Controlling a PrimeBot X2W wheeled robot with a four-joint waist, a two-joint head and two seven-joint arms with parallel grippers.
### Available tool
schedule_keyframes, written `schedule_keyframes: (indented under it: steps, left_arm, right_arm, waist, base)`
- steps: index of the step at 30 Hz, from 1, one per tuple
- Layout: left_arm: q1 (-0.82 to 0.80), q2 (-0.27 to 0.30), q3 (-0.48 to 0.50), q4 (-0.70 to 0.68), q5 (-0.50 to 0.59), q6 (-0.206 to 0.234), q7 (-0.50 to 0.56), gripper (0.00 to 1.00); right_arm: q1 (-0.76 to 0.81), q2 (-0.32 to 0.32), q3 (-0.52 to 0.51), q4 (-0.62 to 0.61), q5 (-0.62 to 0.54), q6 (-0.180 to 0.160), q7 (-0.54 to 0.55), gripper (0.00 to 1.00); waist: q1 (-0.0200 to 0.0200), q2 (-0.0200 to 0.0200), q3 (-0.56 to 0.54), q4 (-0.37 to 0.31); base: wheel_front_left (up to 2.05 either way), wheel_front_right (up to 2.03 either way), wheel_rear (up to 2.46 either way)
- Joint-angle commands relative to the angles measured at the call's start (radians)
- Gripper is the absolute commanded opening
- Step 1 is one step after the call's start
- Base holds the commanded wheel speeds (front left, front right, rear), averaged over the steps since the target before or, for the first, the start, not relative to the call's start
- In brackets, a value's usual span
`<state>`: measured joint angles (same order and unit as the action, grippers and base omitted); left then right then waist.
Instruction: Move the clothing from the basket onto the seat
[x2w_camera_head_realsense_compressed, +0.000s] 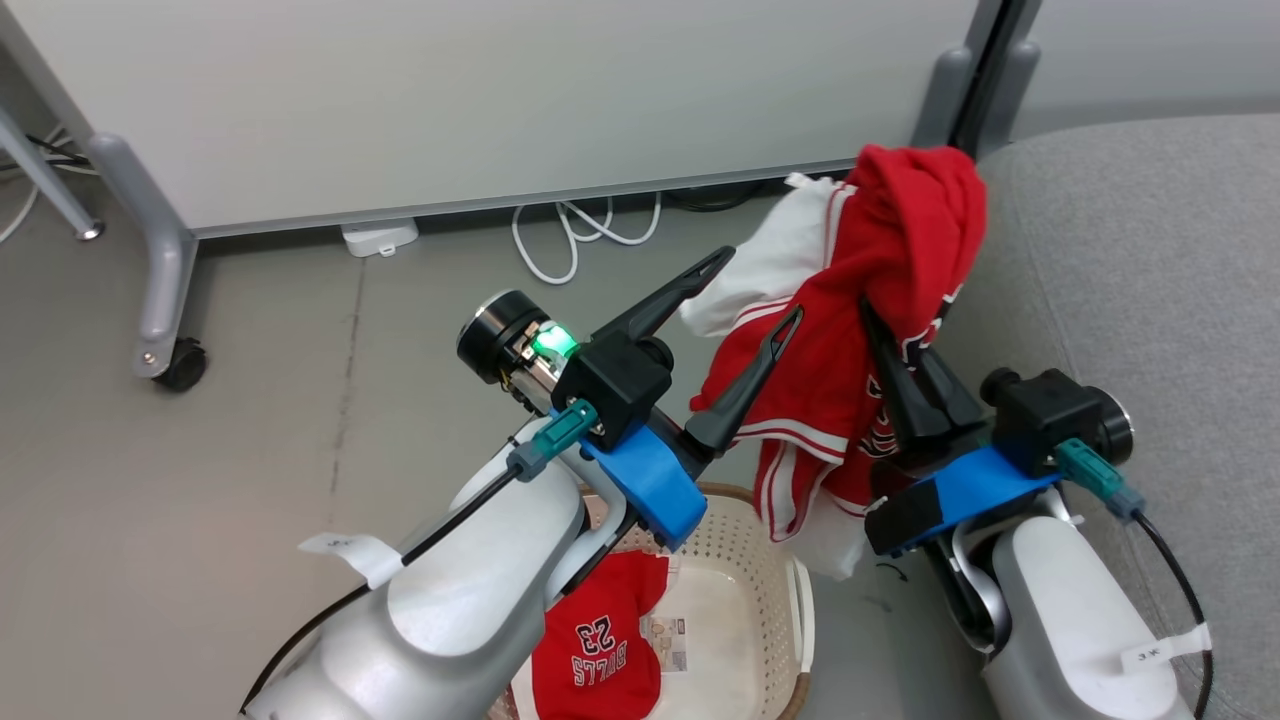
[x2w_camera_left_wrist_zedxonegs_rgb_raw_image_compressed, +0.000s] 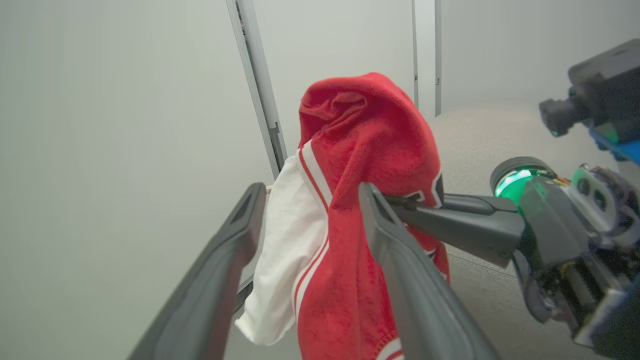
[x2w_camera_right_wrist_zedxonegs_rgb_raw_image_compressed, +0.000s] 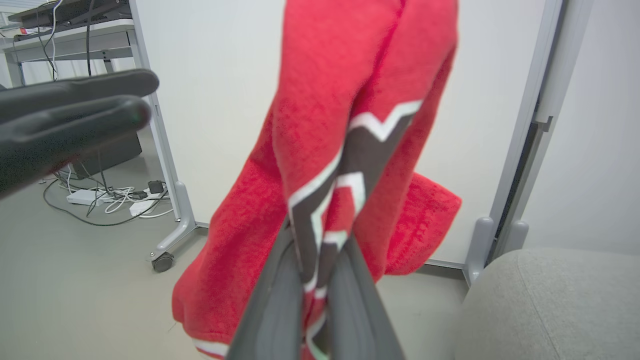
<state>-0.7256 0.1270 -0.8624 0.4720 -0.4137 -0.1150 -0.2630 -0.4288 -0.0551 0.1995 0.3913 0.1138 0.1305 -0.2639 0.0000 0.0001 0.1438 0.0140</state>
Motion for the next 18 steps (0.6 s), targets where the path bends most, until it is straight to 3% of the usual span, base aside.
schedule_keyframes:
  steps: [1,18]
  left_arm:
    - [0.015,0.004,0.001,-0.004,0.004,0.004,-0.003,1.0]
    - [0.059,-0.014,0.003,-0.04,0.054,-0.008,-0.003,1.0]
  right_arm:
    - [0.016,-0.001,-0.015,-0.011,-0.003,0.0,-0.001,0.0]
    - [0.086,-0.014,-0.131,-0.1,-0.015,0.0,-0.001,0.0]
  waist:
    - [0.0,-0.0001,0.007,-0.014]
    - [0.0,-0.0001,0.046,-0.191]
  base:
    - [0.0,0.0,0.0]
    - [0.0,0.0,0.0]
